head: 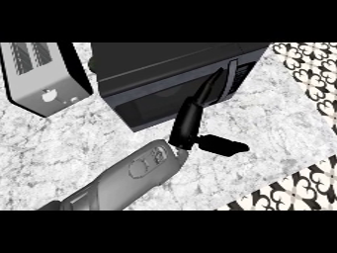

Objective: Pick up the milk, place it into the microwave and close the microwave

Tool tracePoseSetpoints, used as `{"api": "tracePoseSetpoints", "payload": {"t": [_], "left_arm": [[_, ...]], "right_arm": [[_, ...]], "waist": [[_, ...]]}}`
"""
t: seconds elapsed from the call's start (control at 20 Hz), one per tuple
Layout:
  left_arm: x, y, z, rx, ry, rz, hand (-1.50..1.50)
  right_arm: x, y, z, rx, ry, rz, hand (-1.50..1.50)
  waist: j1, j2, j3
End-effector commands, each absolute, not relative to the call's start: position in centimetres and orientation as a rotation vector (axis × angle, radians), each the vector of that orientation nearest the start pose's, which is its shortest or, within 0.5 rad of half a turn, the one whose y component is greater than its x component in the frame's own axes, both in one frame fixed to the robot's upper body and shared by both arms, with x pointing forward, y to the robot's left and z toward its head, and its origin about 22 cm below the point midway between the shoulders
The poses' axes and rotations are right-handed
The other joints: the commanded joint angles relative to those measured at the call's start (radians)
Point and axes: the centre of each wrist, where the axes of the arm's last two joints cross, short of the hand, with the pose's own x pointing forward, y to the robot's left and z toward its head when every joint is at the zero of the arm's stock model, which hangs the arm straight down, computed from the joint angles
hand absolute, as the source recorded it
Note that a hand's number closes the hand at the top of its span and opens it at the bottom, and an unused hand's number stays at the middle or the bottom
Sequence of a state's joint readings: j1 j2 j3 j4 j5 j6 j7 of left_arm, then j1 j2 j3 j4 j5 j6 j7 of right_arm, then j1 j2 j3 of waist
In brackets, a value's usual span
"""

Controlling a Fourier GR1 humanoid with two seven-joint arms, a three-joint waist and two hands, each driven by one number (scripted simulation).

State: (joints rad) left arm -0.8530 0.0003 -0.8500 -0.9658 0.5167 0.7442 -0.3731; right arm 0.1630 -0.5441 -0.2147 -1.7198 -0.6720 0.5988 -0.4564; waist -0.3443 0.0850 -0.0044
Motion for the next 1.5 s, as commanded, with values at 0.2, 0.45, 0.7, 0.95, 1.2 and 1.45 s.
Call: {"api": "tracePoseSetpoints", "payload": {"t": [0.2,0.45,0.7,0.95,1.2,1.45], "left_arm": [[33.0,-0.9,5.7,-0.099,-1.975,-0.292,-1.50],[33.3,-1.1,5.9,-0.092,-1.993,-0.284,-1.50],[33.5,-1.0,5.8,-0.094,-1.995,-0.270,-1.50],[33.6,-1.0,5.6,-0.087,-2.000,-0.255,-1.50],[33.7,-0.7,5.1,-0.072,-2.018,-0.245,-1.50],[33.8,-0.7,5.1,-0.070,-2.019,-0.228,-1.50]], "right_arm": [[20.9,-38.8,9.6,0.565,-2.127,0.253,-1.50],[21.3,-38.9,10.1,0.575,-2.120,0.254,-1.50],[21.7,-39.5,11.0,0.564,-2.124,0.268,-1.50],[21.9,-39.9,11.4,0.576,-2.126,0.269,-1.50],[22.1,-40.3,12.1,0.584,-2.121,0.287,-1.50],[22.2,-40.4,12.2,0.597,-2.109,0.291,-1.50]], "waist": [[-0.033,0.014,0.001],[-0.049,0.017,0.002],[-0.051,0.017,0.002],[-0.066,0.020,0.003],[-0.072,0.021,0.002],[-0.082,0.021,0.003]]}}
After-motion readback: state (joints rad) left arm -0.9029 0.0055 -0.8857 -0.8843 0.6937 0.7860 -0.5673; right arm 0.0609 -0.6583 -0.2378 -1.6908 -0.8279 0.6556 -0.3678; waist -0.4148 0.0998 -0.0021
